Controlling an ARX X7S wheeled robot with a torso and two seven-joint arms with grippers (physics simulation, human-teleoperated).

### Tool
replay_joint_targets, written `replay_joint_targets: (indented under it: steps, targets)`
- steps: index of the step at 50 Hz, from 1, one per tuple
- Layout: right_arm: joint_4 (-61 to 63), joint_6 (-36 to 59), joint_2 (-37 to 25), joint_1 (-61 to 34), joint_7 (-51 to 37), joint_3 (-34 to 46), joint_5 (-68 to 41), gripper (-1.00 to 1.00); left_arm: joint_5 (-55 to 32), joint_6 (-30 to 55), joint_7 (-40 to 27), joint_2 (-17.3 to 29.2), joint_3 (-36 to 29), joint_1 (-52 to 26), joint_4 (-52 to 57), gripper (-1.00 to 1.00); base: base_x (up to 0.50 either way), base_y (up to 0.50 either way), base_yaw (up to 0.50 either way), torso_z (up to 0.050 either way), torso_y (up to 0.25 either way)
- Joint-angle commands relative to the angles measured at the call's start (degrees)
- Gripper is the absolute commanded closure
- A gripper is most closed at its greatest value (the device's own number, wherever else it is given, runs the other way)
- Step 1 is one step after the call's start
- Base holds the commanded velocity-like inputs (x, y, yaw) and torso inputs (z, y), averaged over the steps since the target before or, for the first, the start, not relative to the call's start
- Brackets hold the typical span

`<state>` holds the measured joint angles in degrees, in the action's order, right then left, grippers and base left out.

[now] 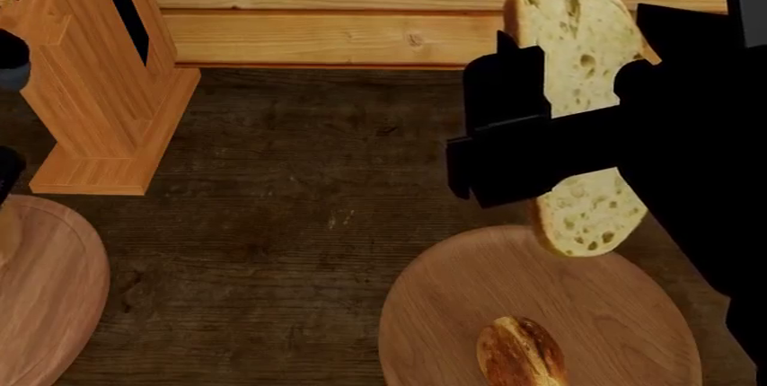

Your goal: Place all breads on the cutting board.

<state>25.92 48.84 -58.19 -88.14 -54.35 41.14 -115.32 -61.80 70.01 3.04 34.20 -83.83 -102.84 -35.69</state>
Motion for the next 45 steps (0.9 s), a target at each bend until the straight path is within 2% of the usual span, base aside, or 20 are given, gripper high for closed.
replay_joint_targets:
  steps: [1, 13, 24, 27, 31, 38, 42, 45]
  targets:
    - [0.73, 0.41, -0.73, 0.42, 0.85, -0.67, 0.74, 1.0, -8.95, 5.02, -8.46, 5.89, 7.35, -2.23, 12.39, -1.0, 0.0, 0.0, 0.0, 0.0, 0.0]
    - [0.6, 0.47, -0.25, 0.39, 0.96, -0.52, 0.92, 1.0, -23.44, 7.54, -20.38, 13.19, 16.81, -2.12, 25.4, -1.0, 0.0, 0.0, 0.0, 0.0, 0.0]
    - [-0.33, 1.45, -0.16, -1.19, 0.46, -0.43, 0.28, 1.0, -36.37, 8.91, -29.64, 15.61, 22.0, -5.1, 32.28, -1.0, 0.0, 0.0, 0.0, 0.0, 0.0]
    - [-0.38, 1.57, -0.06, -1.47, 0.31, -0.41, 0.15, 1.0, -39.02, 7.87, -31.24, 16.6, 23.22, -5.2, 34.05, -1.0, 0.0, 0.0, 0.0, 0.0, 0.0]
    - [-0.18, 1.33, -0.13, -1.24, 0.39, -0.53, 0.29, 1.0, -45.72, 4.28, -36.64, 18.46, 25.35, -4.65, 36.33, -1.0, 0.0, 0.0, 0.0, 0.0, 0.0]
    - [0.51, 0.65, -1.0, -0.53, 0.49, -1.01, 0.19, 1.0, -50.17, -0.15, -42.02, 20.67, 26.78, -3.32, 39.16, -1.0, 0.0, 0.0, 0.0, 0.0, 0.0]
    - [1.08, -0.62, -1.65, 0.49, 0.37, -1.56, 0.37, 1.0, -52.22, -2.75, -46.39, 21.35, 28.49, -5.12, 41.58, -1.0, 0.0, 0.0, 0.0, 0.0, 0.0]
    - [1.31, -1.71, -1.84, 1.41, 0.6, -1.94, 0.71, 1.0, -56.3, -5.86, -48.77, 22.2, 29.81, -4.84, 43.36, -1.0, 0.0, 0.0, 0.0, 0.0, 0.0]
